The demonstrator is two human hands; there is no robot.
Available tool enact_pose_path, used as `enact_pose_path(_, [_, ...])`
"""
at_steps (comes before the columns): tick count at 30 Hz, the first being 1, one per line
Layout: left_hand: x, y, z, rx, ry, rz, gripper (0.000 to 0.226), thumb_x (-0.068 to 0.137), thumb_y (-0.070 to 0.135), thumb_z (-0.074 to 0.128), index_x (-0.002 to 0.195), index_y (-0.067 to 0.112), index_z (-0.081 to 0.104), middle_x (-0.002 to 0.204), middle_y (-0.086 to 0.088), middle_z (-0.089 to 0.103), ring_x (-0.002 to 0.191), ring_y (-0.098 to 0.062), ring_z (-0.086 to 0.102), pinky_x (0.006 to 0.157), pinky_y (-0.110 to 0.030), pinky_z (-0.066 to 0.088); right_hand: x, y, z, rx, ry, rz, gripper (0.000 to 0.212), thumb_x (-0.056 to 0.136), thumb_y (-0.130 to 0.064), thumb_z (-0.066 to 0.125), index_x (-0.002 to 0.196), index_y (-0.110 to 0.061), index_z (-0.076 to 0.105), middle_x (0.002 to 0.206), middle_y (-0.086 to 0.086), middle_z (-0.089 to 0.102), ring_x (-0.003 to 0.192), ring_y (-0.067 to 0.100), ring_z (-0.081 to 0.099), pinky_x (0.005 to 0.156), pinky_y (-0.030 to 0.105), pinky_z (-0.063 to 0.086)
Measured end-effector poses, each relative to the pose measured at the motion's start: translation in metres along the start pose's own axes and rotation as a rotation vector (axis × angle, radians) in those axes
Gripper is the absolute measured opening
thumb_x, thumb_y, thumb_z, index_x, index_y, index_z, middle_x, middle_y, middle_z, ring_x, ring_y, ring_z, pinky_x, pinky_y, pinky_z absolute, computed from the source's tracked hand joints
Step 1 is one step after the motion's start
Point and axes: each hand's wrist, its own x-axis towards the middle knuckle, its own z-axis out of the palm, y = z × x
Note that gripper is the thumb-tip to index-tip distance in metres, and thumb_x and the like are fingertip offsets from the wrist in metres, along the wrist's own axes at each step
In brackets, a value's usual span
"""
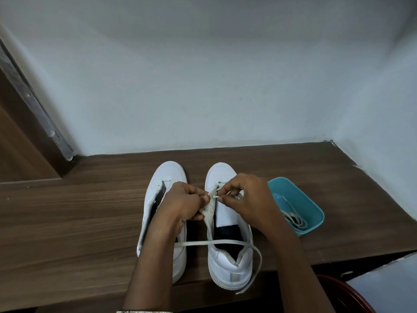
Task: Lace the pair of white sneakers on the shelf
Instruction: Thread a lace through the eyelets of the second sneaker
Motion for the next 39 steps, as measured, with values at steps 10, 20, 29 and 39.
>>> enact_pose_path(10, [-0.006, 0.002, -0.007, -0.091, -0.079, 0.014, 0.019, 0.097, 0.01, 0.063, 0.084, 0.005, 0.075, 0.076, -0.006, 0.071, 0.061, -0.01, 0.065, 0.05, -0.021, 0.054, 0.002, -0.001, 0.007, -0.035, -0.004, 0.024, 0.003, 0.08, -0.018, 0.08, 0.082, -0.019, 0.079, 0.077, -0.01, 0.066, 0.064, 0.001, 0.056, 0.061, 0.007, 0.035])
enact_pose_path(20, [-0.008, 0.0, -0.001, 0.175, 0.038, 0.169, 0.01, 0.09, 0.01, 0.072, 0.081, 0.012, 0.077, 0.073, -0.008, 0.074, 0.055, -0.009, 0.066, 0.057, -0.025, 0.058, 0.002, 0.001, 0.01, 0.067, 0.072, 0.046, 0.014, 0.072, -0.019, 0.088, 0.082, -0.027, 0.082, 0.08, -0.01, 0.075, 0.07, 0.005, 0.063, 0.073, 0.023, 0.049])
enact_pose_path(29, [-0.016, 0.019, -0.015, 0.144, 0.214, 0.262, 0.02, 0.089, 0.024, 0.06, 0.076, 0.019, 0.074, 0.085, 0.007, 0.074, 0.089, -0.015, 0.069, 0.076, -0.029, 0.051, 0.0, 0.007, 0.001, 0.216, 0.135, 0.018, 0.035, 0.081, -0.002, 0.071, 0.102, -0.03, 0.075, 0.103, -0.017, 0.071, 0.086, 0.003, 0.064, 0.078, 0.014, 0.049])
enact_pose_path(39, [-0.042, 0.05, -0.023, -0.72, 0.002, 0.346, 0.029, 0.1, 0.004, 0.045, 0.074, 0.005, 0.058, 0.077, -0.013, 0.074, 0.067, -0.019, 0.07, 0.065, -0.026, 0.061, -0.001, -0.015, 0.001, 0.306, 0.02, -0.052, 0.012, 0.082, -0.029, 0.081, 0.093, -0.031, 0.077, 0.085, -0.017, 0.073, 0.081, 0.004, 0.068, 0.071, 0.02, 0.052])
